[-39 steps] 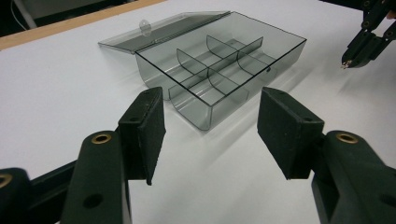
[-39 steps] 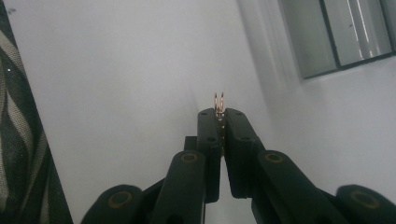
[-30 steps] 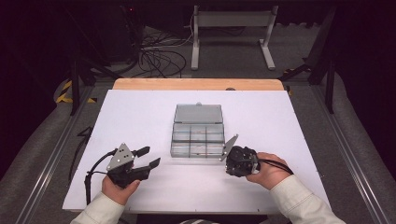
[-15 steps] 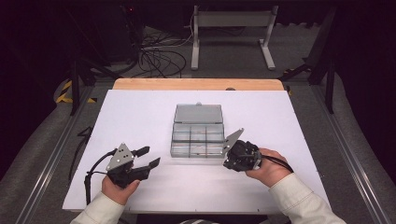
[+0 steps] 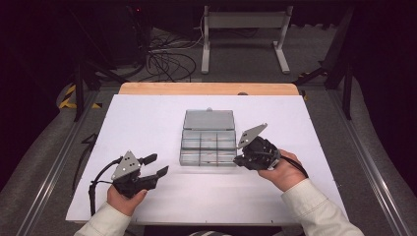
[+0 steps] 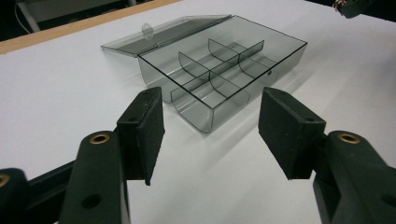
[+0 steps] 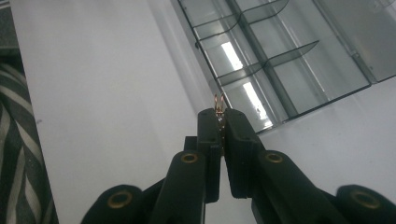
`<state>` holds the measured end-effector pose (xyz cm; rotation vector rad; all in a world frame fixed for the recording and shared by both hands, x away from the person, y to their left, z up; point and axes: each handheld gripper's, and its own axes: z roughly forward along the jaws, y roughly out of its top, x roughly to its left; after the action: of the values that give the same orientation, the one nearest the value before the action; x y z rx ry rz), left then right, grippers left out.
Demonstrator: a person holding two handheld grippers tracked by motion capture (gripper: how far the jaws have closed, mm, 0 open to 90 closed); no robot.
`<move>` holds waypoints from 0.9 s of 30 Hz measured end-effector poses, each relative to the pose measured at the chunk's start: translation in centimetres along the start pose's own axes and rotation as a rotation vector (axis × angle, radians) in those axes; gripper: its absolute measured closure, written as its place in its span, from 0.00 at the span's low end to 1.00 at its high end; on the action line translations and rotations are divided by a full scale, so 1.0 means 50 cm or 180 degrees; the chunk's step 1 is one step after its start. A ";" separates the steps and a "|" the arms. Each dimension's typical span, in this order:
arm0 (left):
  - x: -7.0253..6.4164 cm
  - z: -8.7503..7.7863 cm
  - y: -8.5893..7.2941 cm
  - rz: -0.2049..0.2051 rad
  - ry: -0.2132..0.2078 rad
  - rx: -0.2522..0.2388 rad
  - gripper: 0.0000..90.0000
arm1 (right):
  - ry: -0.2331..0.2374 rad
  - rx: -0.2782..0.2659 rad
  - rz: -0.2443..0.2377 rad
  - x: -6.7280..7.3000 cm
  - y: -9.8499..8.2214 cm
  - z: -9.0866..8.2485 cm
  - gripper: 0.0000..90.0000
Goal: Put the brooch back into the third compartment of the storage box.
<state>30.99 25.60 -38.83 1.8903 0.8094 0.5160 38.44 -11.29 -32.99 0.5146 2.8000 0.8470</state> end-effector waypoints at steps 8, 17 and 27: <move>-0.001 0.001 0.000 -0.0004 -0.0007 0.0007 0.46 | -0.0071 -0.0184 0.0149 -0.023 0.013 -0.011 0.95; 0.000 0.000 0.000 0.0015 0.0003 0.0008 0.46 | -0.0147 -0.0354 0.0358 -0.050 0.034 -0.011 0.95; 0.001 0.001 0.000 0.0014 0.0000 0.0015 0.46 | -0.0177 -0.0476 0.0553 -0.076 0.048 0.012 0.95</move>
<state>31.03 25.62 -38.86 1.8966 0.8072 0.5173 42.77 -10.55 -31.89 0.7520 2.6442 1.0494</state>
